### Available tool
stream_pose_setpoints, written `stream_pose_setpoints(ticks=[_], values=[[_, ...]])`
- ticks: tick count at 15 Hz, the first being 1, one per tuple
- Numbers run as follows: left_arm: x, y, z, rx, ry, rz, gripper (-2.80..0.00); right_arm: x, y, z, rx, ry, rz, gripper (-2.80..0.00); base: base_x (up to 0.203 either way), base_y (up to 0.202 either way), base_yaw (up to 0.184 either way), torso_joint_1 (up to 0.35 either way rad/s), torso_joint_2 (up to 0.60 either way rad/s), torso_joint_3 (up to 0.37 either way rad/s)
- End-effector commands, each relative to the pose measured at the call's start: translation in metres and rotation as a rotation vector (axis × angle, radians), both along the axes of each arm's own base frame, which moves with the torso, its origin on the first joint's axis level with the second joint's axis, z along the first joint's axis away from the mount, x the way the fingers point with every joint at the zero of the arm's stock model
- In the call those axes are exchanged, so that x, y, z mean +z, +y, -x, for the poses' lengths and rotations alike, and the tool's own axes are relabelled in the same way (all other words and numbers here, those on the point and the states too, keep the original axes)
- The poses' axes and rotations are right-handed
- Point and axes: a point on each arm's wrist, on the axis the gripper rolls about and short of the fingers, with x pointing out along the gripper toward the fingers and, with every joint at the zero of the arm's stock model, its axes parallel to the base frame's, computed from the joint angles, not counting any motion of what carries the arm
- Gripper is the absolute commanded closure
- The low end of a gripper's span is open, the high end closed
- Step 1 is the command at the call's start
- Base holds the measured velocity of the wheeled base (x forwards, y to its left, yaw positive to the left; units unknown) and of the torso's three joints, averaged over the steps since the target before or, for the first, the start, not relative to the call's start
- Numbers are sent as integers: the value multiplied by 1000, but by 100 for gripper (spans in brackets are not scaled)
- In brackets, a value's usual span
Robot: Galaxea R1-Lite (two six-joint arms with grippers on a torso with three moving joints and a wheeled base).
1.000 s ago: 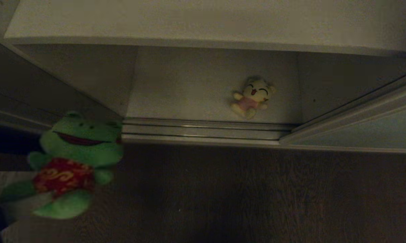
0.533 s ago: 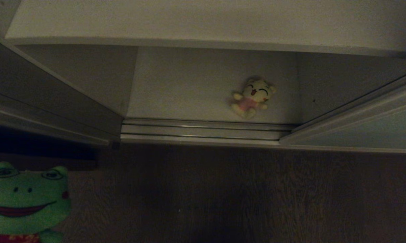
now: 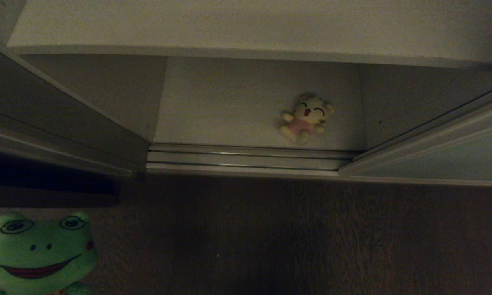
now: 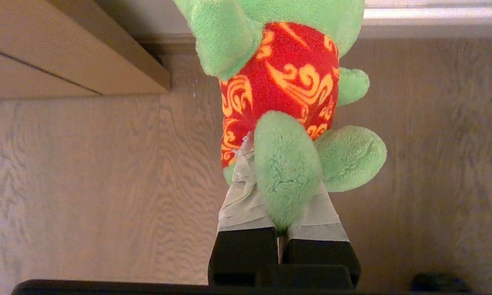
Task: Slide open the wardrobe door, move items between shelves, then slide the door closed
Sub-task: Place the green doll on the higher shelf
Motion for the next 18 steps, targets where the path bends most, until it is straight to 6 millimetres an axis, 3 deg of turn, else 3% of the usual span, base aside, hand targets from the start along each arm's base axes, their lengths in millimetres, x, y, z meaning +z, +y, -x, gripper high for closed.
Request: stream_pose_setpoints(ticks=[1, 9, 18], values=[[-2, 0, -1, 6, 8, 33, 0, 0, 0, 0, 1, -1, 1, 0, 0, 0, 0, 0, 0, 0], [-2, 1, -1, 29, 5, 63, 0, 0, 0, 0, 2, -1, 1, 0, 0, 0, 0, 0, 0, 3], [-1, 1, -1, 33, 7, 58, 0, 0, 0, 0, 1, -1, 1, 0, 0, 0, 0, 1, 2, 175]])
